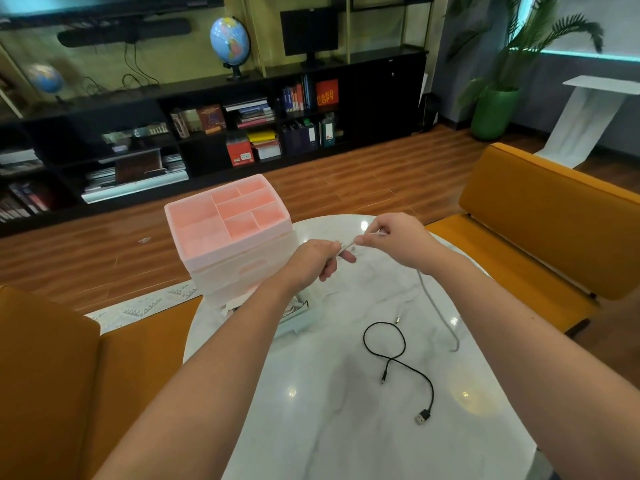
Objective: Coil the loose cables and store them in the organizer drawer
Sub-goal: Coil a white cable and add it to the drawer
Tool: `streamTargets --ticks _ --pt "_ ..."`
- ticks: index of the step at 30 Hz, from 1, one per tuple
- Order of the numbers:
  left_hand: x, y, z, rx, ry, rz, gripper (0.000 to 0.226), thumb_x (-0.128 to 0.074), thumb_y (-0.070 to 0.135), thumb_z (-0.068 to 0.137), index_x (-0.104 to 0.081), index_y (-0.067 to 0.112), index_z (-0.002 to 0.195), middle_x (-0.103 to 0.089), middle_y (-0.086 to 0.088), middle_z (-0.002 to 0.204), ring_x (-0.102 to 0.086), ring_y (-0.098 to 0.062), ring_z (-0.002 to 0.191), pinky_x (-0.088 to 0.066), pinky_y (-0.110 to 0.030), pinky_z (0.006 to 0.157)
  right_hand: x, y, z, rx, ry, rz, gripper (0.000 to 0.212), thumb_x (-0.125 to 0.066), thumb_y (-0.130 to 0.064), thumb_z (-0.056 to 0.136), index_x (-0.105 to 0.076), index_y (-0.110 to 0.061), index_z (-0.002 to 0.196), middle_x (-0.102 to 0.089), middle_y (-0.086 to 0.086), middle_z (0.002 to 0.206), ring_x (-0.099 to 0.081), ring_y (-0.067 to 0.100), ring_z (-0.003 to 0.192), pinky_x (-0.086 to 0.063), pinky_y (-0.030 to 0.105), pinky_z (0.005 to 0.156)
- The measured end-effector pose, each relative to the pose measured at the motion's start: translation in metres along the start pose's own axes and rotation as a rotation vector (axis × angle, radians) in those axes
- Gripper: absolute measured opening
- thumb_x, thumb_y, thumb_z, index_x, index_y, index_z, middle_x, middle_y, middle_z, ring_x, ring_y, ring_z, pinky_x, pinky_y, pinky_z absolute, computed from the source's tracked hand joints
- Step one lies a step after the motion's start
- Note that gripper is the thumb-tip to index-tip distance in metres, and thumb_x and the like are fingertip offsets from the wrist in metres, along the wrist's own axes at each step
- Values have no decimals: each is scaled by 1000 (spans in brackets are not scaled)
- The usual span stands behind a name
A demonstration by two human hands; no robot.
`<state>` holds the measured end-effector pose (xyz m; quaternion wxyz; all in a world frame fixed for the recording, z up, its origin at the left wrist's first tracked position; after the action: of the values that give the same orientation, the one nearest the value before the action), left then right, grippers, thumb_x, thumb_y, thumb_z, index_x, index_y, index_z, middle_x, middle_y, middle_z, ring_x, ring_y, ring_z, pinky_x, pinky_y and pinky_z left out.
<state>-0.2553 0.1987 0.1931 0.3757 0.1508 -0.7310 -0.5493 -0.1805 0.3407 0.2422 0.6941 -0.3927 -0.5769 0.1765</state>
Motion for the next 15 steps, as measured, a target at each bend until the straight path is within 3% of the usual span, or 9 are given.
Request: streamTargets --ticks 2,4,5,7,10,12,15 --pt "2 0 -1 29 -21 -114 46 -35 25 104 -73 9 83 -43 2 45 -44 -11 49 -48 -37 73 3 2 3 2 20 21 23 -71 -39 85 -70 -17 86 -54 -10 73 -47 7 66 -32 22 55" --pt "-1 2 -2 67 -50 -232 46 -35 21 103 -69 7 74 -40 -1 43 -42 -14 47 -50 -47 97 0 2 4 12 16 51 18 -67 -34 90 -71 -16 91 -58 -7 76 -48 7 66 -34 19 54" --pt "-4 3 -3 90 -64 -299 45 -36 19 102 -66 6 71 -40 -2 43 -40 -15 45 -48 -50 101 -2 2 4 20 16 64 17 -64 -31 92 -71 -16 94 -59 -7 78 -48 6 66 -35 15 52" --pt "-6 6 -9 115 -89 -450 42 -36 17 101 -62 4 72 -46 -8 44 -35 -14 38 -47 -53 101 -6 -1 3 62 25 70 18 -59 -30 96 -71 -17 98 -60 -10 82 -51 3 72 -35 10 55" --pt "-8 14 -19 80 -135 -724 41 -32 15 102 -66 -2 88 -56 -12 50 -27 -9 32 -51 -49 98 -10 3 2 94 62 45 22 -51 -43 97 -69 -30 95 -61 -13 86 -53 3 81 -39 20 67" --pt "-7 19 -21 55 -130 -901 43 -31 15 103 -70 -3 99 -62 -10 58 -27 -7 34 -53 -43 95 -17 11 -1 33 58 24 31 -43 -55 96 -67 -36 91 -58 -12 74 -53 7 71 -40 28 62" --pt "-3 25 -20 12 -66 -1017 40 -29 21 106 -60 -1 120 -74 -8 100 -45 -7 44 -46 -39 104 -30 20 -8 -33 32 -103 37 -32 -60 97 -63 -40 93 -58 -10 72 -56 15 70 -40 32 57"
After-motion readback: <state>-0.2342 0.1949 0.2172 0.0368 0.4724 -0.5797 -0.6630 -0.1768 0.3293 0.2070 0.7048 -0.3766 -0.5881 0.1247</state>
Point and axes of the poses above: each hand's wrist, its own z-axis towards the middle knuckle, its own x-axis out of the back of the hand, y = z × x, the point moved 7 cm from there along z, towards the middle knuckle
